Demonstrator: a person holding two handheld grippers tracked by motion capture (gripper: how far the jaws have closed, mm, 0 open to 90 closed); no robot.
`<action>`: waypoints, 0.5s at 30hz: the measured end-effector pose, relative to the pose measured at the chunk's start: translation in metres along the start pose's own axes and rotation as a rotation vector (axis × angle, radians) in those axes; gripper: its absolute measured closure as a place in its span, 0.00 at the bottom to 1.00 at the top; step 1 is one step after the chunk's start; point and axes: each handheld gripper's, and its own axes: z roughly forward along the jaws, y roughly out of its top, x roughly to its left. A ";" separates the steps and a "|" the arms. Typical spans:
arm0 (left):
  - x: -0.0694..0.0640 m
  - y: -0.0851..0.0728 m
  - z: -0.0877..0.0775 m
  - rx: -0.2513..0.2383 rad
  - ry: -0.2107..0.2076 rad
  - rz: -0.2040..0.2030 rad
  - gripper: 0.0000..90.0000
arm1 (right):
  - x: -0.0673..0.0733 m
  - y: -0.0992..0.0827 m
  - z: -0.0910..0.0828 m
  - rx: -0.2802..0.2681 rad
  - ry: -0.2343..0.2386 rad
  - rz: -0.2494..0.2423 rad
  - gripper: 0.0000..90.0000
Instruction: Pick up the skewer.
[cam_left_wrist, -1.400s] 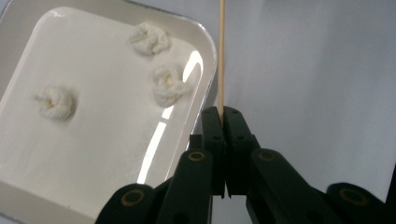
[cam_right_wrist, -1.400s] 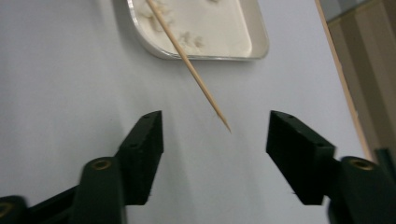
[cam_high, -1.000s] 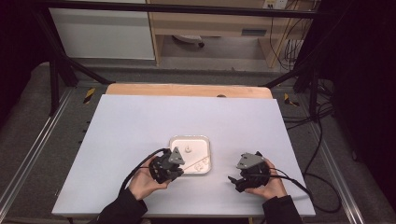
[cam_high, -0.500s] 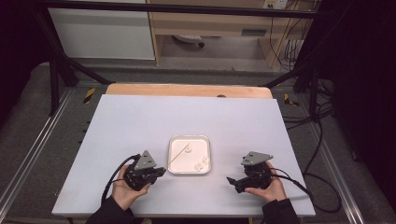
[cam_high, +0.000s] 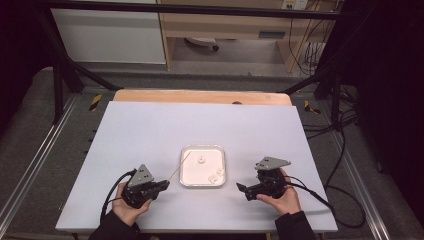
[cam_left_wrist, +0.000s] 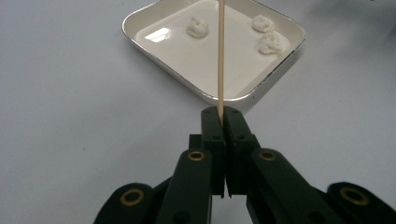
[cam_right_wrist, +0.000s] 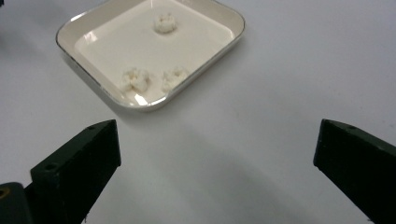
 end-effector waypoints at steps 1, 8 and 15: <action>0.000 0.000 0.000 -0.004 0.003 0.000 0.98 | 0.001 0.005 0.003 -0.007 0.003 0.006 0.01; 0.000 -0.002 0.000 -0.021 0.005 -0.007 0.98 | 0.008 0.020 0.012 -0.013 0.016 0.009 0.01; 0.002 -0.004 0.001 -0.037 0.008 -0.015 0.98 | 0.010 0.033 0.023 -0.024 0.021 0.042 0.01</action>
